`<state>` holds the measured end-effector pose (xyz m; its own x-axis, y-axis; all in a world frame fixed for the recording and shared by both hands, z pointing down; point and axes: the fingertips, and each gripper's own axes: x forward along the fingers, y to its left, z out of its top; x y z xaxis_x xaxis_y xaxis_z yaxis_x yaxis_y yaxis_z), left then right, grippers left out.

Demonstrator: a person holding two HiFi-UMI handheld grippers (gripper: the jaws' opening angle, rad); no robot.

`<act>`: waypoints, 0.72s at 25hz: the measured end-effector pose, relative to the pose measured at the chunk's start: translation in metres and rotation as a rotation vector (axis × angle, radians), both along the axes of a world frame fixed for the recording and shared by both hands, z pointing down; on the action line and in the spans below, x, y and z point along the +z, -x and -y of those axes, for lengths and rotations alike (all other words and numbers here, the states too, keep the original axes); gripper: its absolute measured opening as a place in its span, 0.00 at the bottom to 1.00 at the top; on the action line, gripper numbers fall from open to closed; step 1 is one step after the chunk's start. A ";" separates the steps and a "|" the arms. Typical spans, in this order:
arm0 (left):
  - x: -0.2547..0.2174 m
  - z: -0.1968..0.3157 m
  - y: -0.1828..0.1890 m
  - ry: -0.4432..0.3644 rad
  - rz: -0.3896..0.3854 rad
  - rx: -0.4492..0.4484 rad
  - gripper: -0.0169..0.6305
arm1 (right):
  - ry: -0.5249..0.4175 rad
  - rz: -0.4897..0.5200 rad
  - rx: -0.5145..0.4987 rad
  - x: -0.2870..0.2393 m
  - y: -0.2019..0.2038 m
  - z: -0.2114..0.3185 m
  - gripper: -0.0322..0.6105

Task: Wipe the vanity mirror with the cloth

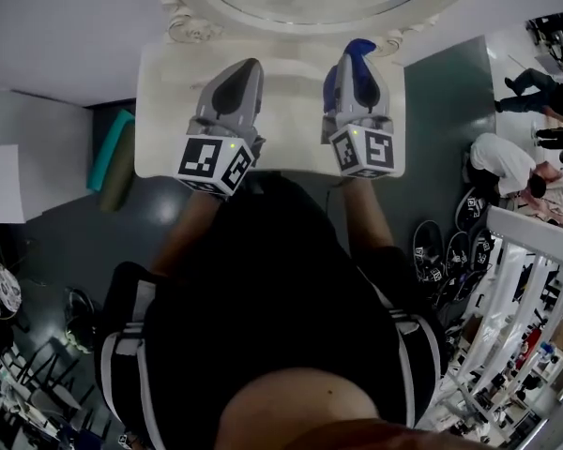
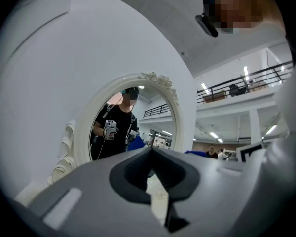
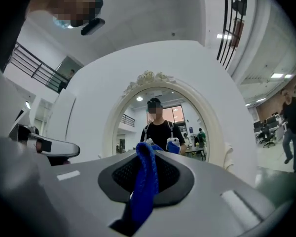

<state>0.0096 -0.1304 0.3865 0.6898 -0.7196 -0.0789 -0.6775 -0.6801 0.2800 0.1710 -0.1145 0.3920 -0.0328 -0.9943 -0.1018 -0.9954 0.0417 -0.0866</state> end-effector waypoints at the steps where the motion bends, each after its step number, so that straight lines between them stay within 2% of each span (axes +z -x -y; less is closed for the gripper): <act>1: 0.005 -0.001 -0.002 0.000 0.020 -0.002 0.04 | 0.003 0.003 0.019 0.006 -0.003 -0.007 0.11; 7: 0.033 -0.010 -0.015 0.052 0.061 0.016 0.04 | 0.078 0.068 0.061 0.051 -0.007 -0.034 0.11; 18: 0.040 -0.022 -0.041 0.051 0.082 0.067 0.04 | 0.133 0.114 0.067 0.075 -0.009 -0.050 0.11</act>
<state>0.0502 -0.1086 0.4265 0.7390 -0.6735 0.0154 -0.6533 -0.7109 0.2604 0.1801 -0.0646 0.4674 0.0386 -0.9988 0.0313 -0.9790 -0.0441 -0.1992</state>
